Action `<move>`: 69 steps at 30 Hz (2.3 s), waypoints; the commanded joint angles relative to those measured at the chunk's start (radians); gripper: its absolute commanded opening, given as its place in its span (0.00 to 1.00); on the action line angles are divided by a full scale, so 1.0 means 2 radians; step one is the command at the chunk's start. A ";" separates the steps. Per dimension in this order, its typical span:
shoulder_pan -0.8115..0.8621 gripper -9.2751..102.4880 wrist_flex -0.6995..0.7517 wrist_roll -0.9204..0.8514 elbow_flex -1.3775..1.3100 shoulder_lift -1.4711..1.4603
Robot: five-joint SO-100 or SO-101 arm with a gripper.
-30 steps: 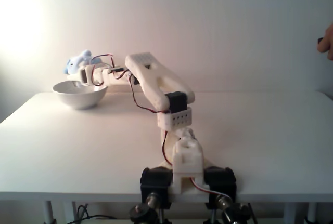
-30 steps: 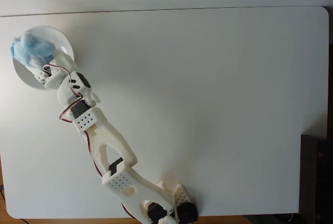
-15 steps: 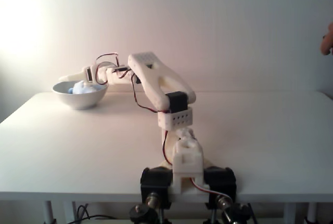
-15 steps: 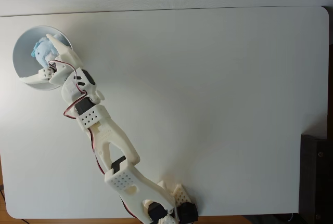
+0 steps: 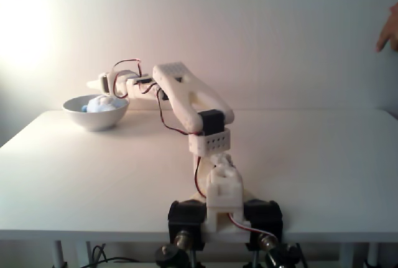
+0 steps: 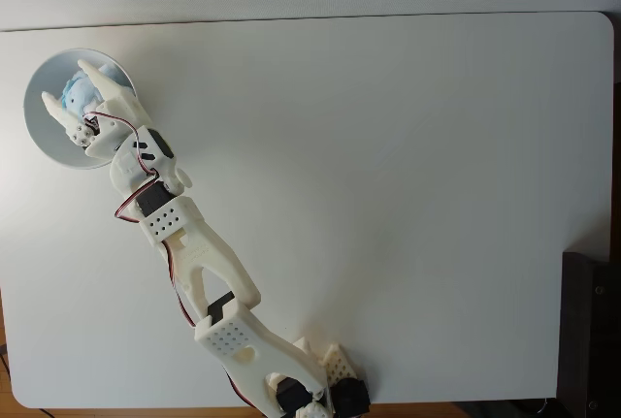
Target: Grasp a skyblue doll and put it into the bowl.
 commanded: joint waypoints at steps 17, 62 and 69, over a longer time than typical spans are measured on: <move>0.060 0.14 -0.003 -0.047 -0.022 0.088; 0.262 0.14 0.182 -0.054 0.846 1.146; 0.259 0.14 0.482 -0.054 0.861 1.277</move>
